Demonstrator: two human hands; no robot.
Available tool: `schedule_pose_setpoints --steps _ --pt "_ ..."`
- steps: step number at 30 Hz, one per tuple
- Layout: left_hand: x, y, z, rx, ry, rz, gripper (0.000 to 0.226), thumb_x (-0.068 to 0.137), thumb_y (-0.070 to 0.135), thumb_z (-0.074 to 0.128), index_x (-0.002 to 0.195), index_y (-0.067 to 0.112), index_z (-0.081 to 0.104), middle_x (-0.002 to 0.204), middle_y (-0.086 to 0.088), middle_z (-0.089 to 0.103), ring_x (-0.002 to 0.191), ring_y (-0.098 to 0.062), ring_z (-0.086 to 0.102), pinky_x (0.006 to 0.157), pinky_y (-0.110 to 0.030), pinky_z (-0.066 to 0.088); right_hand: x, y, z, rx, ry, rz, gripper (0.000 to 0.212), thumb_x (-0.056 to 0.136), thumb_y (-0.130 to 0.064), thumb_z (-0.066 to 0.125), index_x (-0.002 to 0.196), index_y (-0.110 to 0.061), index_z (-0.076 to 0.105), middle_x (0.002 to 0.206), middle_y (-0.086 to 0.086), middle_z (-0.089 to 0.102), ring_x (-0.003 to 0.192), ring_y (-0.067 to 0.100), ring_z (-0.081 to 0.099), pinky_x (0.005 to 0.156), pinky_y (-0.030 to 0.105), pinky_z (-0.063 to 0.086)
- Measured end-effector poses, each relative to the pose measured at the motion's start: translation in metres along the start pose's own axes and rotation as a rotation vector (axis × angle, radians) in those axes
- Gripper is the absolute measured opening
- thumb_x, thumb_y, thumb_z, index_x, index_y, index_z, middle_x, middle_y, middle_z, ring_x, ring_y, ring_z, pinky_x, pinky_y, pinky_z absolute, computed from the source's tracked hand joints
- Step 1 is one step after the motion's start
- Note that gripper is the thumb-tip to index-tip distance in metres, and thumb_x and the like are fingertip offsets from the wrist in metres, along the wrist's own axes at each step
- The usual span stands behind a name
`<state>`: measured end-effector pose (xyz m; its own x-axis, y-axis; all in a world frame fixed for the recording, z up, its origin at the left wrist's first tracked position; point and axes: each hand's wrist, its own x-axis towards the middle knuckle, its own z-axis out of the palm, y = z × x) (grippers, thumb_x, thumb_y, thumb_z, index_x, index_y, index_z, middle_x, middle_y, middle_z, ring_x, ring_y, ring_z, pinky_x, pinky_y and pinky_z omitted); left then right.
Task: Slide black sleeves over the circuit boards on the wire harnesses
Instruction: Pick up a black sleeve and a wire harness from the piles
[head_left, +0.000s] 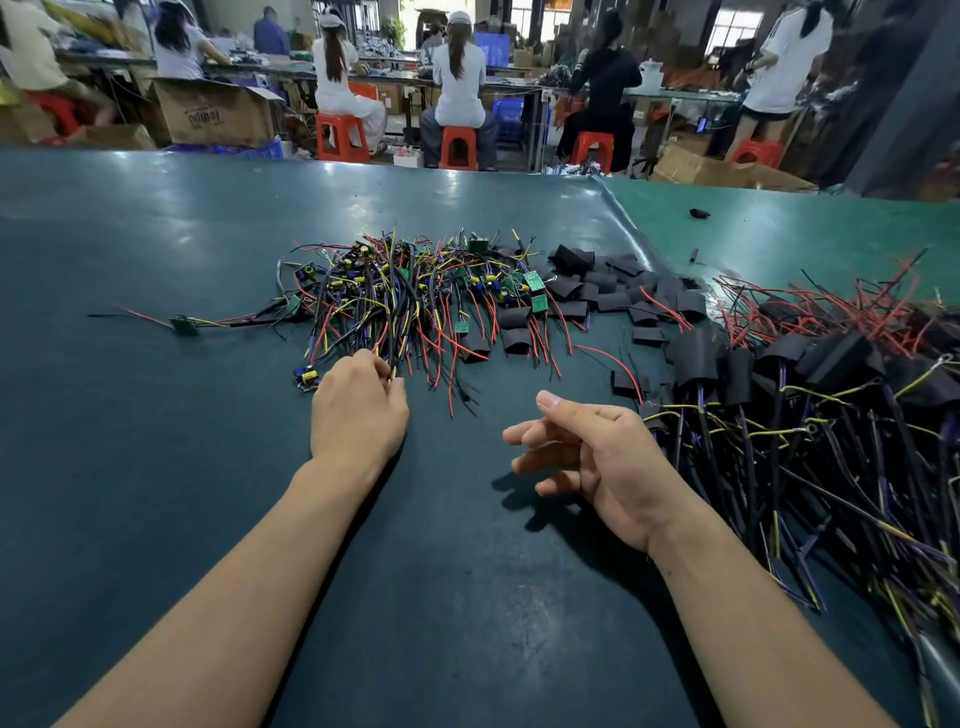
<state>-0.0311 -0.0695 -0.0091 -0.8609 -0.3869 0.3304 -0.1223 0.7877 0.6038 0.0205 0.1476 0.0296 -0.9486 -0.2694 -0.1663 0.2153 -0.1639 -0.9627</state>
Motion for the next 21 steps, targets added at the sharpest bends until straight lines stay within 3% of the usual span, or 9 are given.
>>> schedule_pose_setpoints --steps 5,8,12,17,21 --pt "0.002 -0.004 -0.002 0.037 0.063 -0.037 0.021 0.096 0.020 0.052 0.106 0.010 0.068 0.107 -0.011 0.066 0.102 -0.032 0.058 0.084 -0.038 0.041 0.001 0.001 0.001 0.013 0.011 -0.009 0.031 0.077 -0.037 0.067 0.066 -0.008 0.071 0.095 0.017 0.075 0.064 0.022 0.070 0.044 0.024 0.050" --pt "0.000 0.001 -0.004 -0.127 0.185 -0.045 0.017 0.100 0.015 0.048 0.105 0.007 0.061 0.107 -0.012 0.062 0.097 -0.032 0.055 0.080 -0.035 0.032 0.002 0.002 0.002 0.007 0.025 -0.018 0.030 0.079 -0.034 0.067 0.072 -0.005 0.070 0.093 0.016 0.075 0.064 0.022 0.069 0.043 0.025 0.050" --pt "-0.008 0.012 -0.007 -0.328 0.353 0.100 0.009 0.101 0.011 0.043 0.102 0.004 0.049 0.089 -0.007 0.061 0.077 -0.029 0.055 0.069 -0.038 0.039 0.003 0.003 0.002 -0.018 0.038 -0.027 0.027 0.087 -0.029 0.065 0.076 -0.005 0.071 0.090 0.015 0.074 0.063 0.020 0.067 0.043 0.024 0.050" --pt "-0.009 0.013 -0.007 -0.378 0.331 0.204 0.005 0.098 0.009 0.052 0.096 0.005 0.053 0.083 -0.003 0.062 0.073 -0.025 0.057 0.067 -0.036 0.042 0.004 0.003 0.002 -0.028 0.028 -0.033 0.024 0.090 -0.026 0.063 0.079 -0.006 0.072 0.089 0.013 0.074 0.063 0.020 0.067 0.044 0.024 0.049" --pt "-0.012 0.015 -0.007 -0.416 0.257 0.258 0.020 0.092 0.025 0.068 0.079 0.012 0.060 0.066 0.008 0.059 0.061 -0.012 0.057 0.063 -0.026 0.047 0.005 0.004 0.000 -0.019 0.026 -0.041 0.022 0.090 -0.024 0.063 0.079 -0.007 0.072 0.089 0.013 0.074 0.064 0.020 0.067 0.045 0.024 0.049"
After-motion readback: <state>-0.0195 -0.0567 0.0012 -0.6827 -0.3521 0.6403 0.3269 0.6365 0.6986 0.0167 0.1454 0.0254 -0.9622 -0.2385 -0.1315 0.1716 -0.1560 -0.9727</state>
